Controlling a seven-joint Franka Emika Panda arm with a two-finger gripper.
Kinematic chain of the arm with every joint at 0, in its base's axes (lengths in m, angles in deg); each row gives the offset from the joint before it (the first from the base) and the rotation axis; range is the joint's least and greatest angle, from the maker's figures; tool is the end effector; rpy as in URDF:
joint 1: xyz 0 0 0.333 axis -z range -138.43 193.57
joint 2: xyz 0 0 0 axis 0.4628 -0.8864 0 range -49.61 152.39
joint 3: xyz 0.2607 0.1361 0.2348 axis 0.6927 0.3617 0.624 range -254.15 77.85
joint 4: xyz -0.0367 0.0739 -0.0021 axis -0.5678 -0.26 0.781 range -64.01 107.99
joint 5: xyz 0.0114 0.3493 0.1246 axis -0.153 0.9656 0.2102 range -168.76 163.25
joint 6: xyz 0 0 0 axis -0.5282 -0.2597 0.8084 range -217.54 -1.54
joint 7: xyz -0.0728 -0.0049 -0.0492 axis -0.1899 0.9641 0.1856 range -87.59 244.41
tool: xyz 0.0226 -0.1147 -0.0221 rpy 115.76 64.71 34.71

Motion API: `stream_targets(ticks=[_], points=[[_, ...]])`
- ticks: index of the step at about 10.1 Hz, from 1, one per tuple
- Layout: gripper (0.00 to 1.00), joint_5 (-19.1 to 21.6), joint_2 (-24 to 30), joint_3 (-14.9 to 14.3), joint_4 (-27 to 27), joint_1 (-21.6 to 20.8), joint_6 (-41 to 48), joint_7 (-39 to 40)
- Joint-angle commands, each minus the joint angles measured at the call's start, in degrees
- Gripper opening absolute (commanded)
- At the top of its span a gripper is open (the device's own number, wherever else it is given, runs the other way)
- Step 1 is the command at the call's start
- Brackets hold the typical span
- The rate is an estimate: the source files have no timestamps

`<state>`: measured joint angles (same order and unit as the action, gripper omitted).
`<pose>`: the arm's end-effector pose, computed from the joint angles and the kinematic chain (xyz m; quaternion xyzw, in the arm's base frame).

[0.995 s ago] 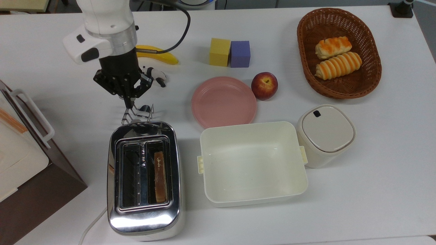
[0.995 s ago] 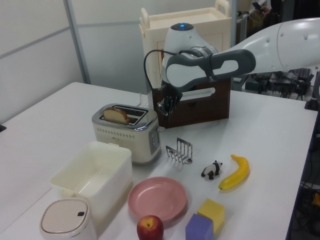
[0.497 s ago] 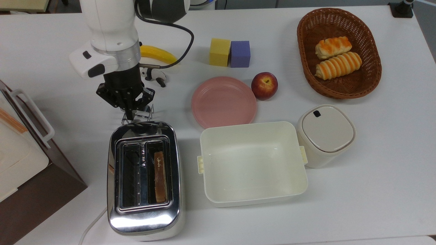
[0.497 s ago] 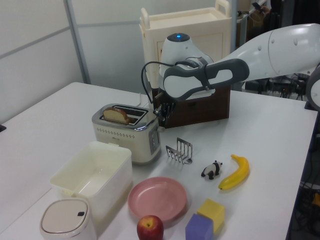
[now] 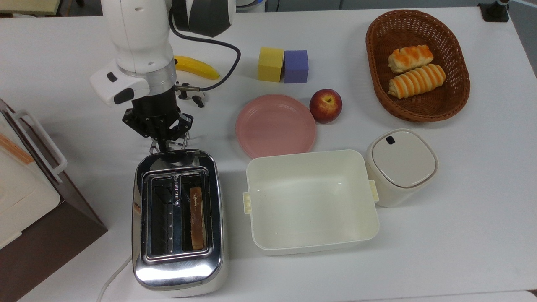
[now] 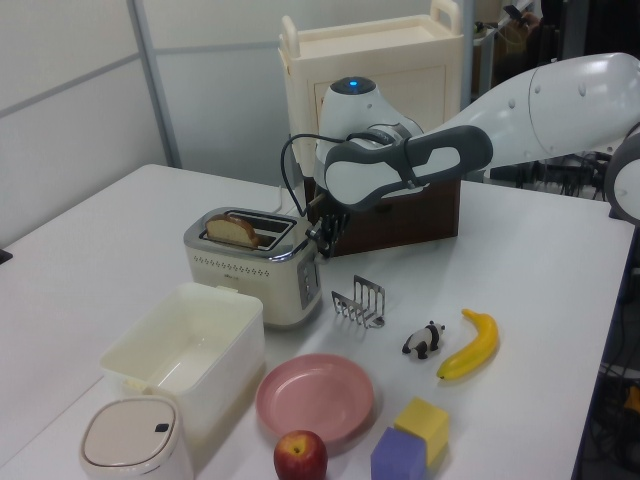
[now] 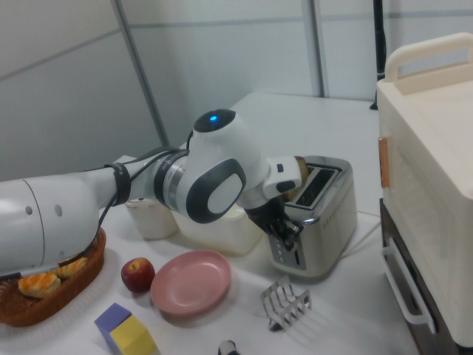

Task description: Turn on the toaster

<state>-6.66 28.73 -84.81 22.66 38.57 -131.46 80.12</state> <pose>0.6952 -0.1029 0.4904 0.9898 -0.0376 0.1340 0.0293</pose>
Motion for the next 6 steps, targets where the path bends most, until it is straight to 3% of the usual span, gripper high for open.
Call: stream_targets(ticks=[1, 6], points=[[0.00, -1.28, -0.97, 0.71, 0.38, -0.01, -3.87, 0.66], [0.00, -3.56, -3.61, 0.80, 0.64, 0.51, -5.12, 0.66]])
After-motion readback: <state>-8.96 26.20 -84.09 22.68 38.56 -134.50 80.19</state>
